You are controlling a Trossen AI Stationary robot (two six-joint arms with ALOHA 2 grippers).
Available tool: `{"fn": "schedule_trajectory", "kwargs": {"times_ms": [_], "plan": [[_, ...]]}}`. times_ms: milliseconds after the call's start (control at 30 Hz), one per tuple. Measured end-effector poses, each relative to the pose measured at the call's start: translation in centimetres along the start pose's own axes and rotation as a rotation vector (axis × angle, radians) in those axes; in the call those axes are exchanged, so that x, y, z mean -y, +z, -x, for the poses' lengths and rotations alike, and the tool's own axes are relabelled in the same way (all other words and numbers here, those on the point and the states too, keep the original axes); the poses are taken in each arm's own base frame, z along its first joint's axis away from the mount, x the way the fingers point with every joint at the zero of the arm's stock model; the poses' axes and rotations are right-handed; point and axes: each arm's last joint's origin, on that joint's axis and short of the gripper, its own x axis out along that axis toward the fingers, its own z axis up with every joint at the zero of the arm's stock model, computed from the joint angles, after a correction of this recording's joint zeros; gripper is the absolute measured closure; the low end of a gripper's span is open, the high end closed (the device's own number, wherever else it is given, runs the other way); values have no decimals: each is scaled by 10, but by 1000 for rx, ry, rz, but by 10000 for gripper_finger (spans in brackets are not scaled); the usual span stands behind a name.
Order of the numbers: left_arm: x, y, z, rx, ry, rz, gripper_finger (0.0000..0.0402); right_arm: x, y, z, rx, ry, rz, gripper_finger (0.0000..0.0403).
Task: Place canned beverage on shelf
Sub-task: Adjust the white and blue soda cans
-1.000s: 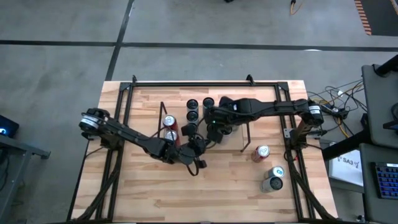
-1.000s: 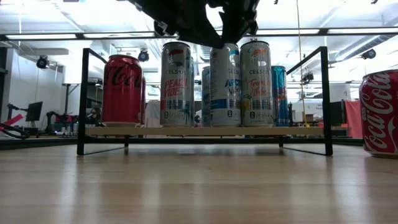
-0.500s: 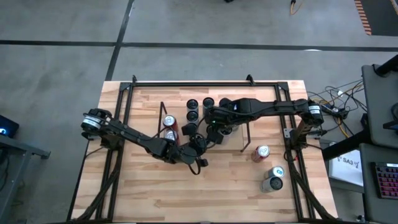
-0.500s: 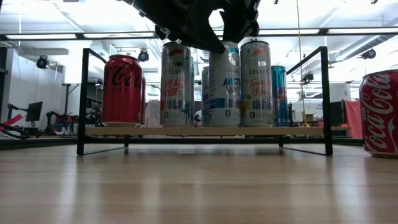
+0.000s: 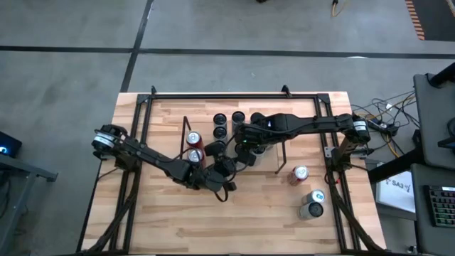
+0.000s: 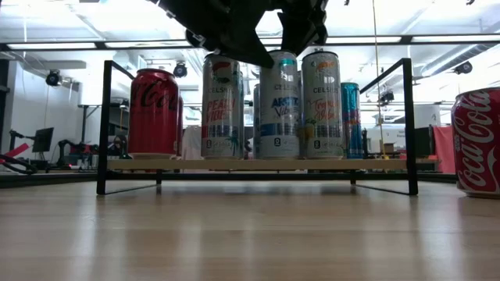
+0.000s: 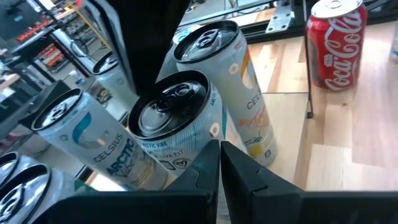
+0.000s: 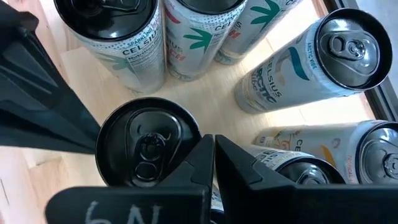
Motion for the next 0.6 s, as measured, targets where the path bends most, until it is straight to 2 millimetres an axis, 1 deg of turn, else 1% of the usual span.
{"fn": "schedule_trajectory", "kwargs": {"times_ms": [300, 600], "plan": [[0, -1, 1, -5, 25, -9, 402, -2, -3, 1, -24, -3, -10, 394], [0, -1, 1, -8, 29, -15, 402, -4, -6, 9, -20, 10, -7, 394]]}}
